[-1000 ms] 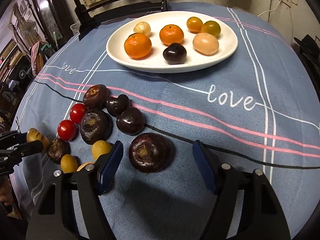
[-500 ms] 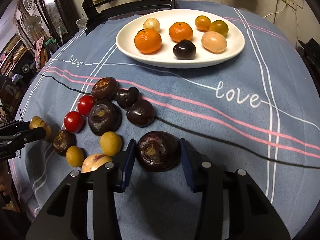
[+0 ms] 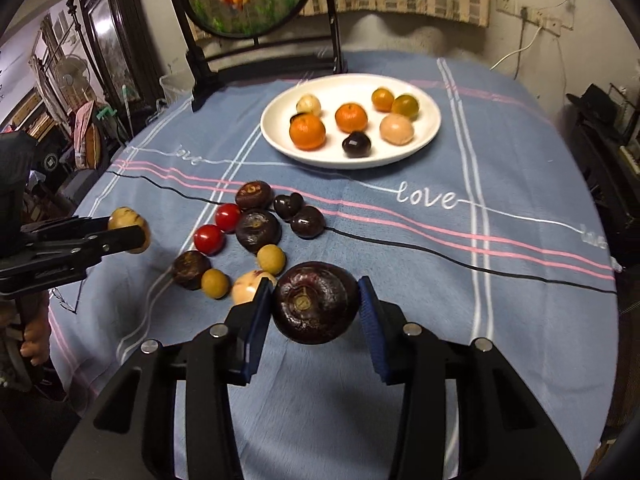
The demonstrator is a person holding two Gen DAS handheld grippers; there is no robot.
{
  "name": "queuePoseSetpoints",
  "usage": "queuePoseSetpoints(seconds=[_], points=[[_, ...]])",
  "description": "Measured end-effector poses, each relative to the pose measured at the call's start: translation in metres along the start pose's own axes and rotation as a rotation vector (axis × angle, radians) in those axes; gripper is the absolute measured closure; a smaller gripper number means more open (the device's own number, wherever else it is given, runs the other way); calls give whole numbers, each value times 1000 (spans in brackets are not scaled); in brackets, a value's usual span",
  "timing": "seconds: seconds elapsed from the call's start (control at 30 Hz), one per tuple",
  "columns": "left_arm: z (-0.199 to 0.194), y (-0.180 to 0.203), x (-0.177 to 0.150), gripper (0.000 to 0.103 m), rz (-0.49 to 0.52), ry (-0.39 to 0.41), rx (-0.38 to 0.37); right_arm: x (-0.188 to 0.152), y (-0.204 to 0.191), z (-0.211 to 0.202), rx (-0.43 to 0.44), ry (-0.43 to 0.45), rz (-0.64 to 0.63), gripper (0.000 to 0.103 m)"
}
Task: Organize fruits
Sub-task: 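Carry the yellow-brown fruit and dark plum over the white plate and release both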
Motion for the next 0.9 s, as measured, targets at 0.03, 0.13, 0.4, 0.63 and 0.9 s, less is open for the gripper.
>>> queuePoseSetpoints(seconds=[0.03, 0.13, 0.4, 0.63, 0.9], points=[[-3, 2, 0, 58, 9, 7, -3, -1, -1, -7, -8, 13, 3, 59], [-13, 7, 1, 58, 30, 25, -11, -3, -3, -23, -25, 42, 10, 59], [-26, 17, 9, 58, 74, 58, -12, -5, -7, -44, -49, 84, 10, 59], [-15, 18, 31, 58, 56, 87, 5, 15, 4, -41, -47, 104, -20, 59], [21, 20, 49, 58, 25, 50, 25, 29, 23, -16, -11, 54, -30, 59]])
Point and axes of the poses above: each gripper's, at about its wrist camera, not at the fingertips, and z roughly the way its jaws point, y to its right, x to its top, the point moved 1 cm from there along z, roughly the way its jaws point, and after that the axes turned 9 degrees about y, right-handed, at the moved point
